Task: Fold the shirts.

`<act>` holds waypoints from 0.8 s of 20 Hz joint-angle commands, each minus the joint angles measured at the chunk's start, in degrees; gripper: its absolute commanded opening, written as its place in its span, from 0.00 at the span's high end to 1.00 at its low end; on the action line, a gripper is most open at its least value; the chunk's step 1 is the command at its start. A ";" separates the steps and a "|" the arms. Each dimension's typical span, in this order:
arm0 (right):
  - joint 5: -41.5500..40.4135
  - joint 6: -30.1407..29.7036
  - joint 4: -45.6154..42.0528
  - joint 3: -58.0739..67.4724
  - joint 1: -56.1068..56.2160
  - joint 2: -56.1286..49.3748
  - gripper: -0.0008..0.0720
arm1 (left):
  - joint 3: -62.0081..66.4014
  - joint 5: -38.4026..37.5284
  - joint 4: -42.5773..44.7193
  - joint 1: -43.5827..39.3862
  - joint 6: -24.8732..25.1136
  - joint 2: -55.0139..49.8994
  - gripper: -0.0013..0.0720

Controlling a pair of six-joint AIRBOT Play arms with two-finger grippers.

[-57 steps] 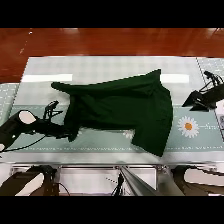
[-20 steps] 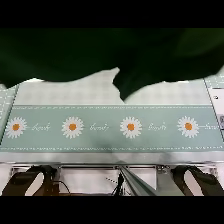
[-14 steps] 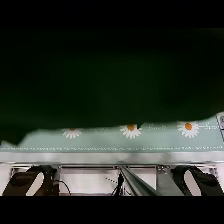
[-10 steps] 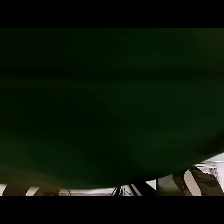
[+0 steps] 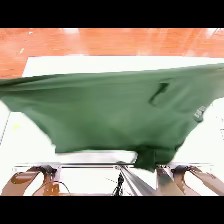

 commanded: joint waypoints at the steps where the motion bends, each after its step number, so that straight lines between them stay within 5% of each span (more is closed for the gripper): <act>1: -1.11 -1.70 -0.59 -0.26 5.46 -14.32 0.95 | -9.57 8.79 0.04 0.04 1.11 -7.13 0.95; 7: -23.85 -0.63 -4.76 -0.26 11.52 -30.01 0.95 | -10.01 27.85 0.04 0.04 4.09 -26.34 0.95; 11: -35.36 6.45 -4.72 -0.26 11.54 -35.65 0.95 | -10.01 41.99 0.02 0.04 4.02 -35.67 0.95; 16: -38.10 8.79 -4.28 -0.26 11.52 -43.25 0.95 | -10.01 54.12 -0.11 0.04 3.98 -43.39 0.95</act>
